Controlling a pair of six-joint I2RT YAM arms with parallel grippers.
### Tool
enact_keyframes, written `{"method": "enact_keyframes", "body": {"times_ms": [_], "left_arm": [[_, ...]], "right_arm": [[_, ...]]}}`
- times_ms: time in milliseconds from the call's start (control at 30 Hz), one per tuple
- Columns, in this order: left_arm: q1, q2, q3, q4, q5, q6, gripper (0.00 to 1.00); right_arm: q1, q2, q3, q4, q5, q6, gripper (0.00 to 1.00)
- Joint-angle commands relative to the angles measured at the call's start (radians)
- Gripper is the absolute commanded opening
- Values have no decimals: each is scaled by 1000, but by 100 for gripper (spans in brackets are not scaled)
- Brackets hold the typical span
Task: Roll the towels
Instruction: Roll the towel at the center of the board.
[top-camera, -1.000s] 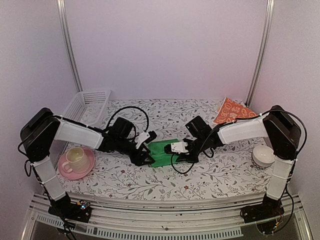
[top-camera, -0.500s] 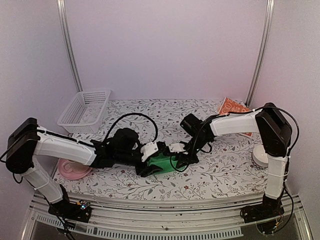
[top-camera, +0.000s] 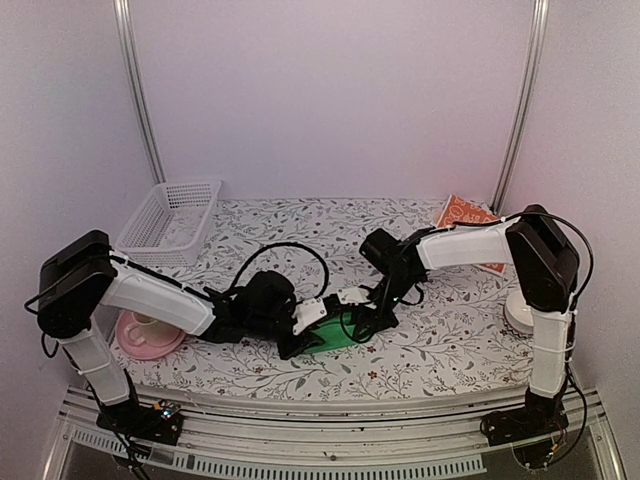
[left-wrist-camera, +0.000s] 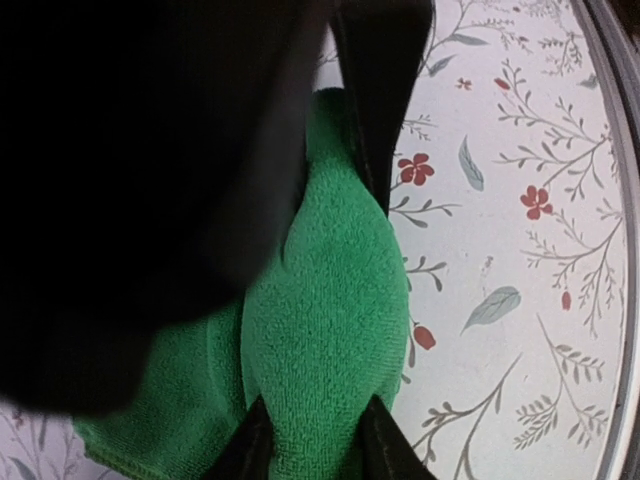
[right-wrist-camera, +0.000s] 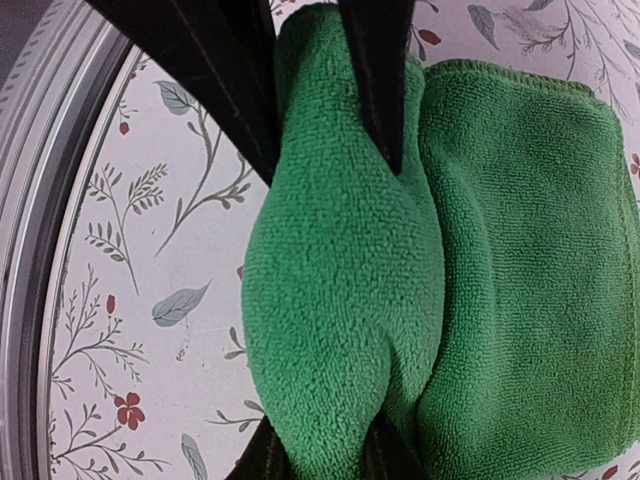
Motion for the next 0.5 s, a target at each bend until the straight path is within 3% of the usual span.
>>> {"method": "enact_keyframes", "body": {"times_ms": [0, 133, 300, 467], "left_arm": [[-16, 30, 28, 14, -18, -18, 15], [-14, 42, 29, -1, -7, -69, 0], [7, 59, 4, -3, 81, -161, 0], [43, 64, -42, 25, 148, -265, 0]], "right_arm": [[6, 60, -19, -118, 18, 5, 21], [-2, 25, -27, -87, 38, 19, 29], [-20, -74, -80, -11, 68, 30, 52], [-29, -201, -170, 126, 117, 22, 62]]}}
